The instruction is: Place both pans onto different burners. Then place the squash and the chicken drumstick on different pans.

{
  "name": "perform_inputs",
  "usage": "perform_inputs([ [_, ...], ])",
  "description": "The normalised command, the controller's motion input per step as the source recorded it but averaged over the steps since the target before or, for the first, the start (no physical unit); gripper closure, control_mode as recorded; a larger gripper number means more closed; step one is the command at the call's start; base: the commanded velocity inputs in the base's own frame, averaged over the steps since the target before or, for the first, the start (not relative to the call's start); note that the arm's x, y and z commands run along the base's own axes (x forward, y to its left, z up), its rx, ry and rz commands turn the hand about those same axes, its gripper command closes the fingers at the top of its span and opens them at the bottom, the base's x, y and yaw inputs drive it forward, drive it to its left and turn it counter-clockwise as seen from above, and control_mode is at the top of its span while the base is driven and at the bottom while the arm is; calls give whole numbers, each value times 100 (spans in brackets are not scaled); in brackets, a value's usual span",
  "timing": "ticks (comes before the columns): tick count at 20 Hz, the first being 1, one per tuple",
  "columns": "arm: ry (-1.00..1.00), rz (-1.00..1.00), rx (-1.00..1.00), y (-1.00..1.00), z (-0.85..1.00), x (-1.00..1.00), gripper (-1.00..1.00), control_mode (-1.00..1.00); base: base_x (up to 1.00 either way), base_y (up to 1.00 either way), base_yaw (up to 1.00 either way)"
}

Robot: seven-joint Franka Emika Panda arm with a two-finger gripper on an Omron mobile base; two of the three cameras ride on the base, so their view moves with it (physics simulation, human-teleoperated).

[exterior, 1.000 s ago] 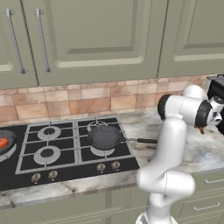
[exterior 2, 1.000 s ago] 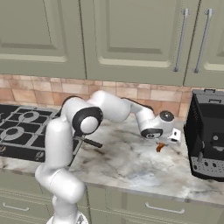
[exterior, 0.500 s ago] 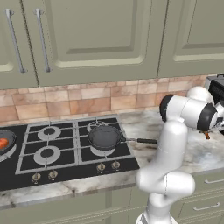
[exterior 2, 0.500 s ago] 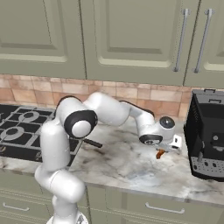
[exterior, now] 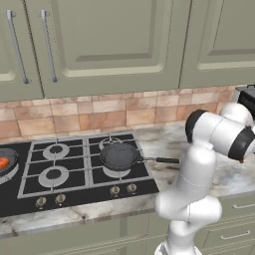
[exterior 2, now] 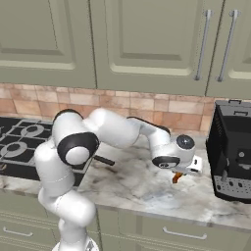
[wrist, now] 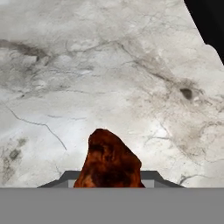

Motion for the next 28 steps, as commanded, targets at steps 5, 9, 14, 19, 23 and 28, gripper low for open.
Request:
perform_inputs([
  [5, 0, 1, -4, 46, 28, -10, 100, -100, 0, 0, 0],
  [9, 0, 2, -5, 50, 27, -23, 100, -100, 0, 0, 0],
  [14, 0, 1, -3, 46, 30, -26, 100, -100, 0, 0, 0],
  [19, -1, 1, -2, 38, 41, -16, 100, -100, 0, 0, 0],
  [23, -1, 1, -1, 33, 44, -7, 100, -100, 0, 0, 0],
  [28, 0, 1, 0, 19, 50, -19, 100, -100, 0, 0, 0],
])
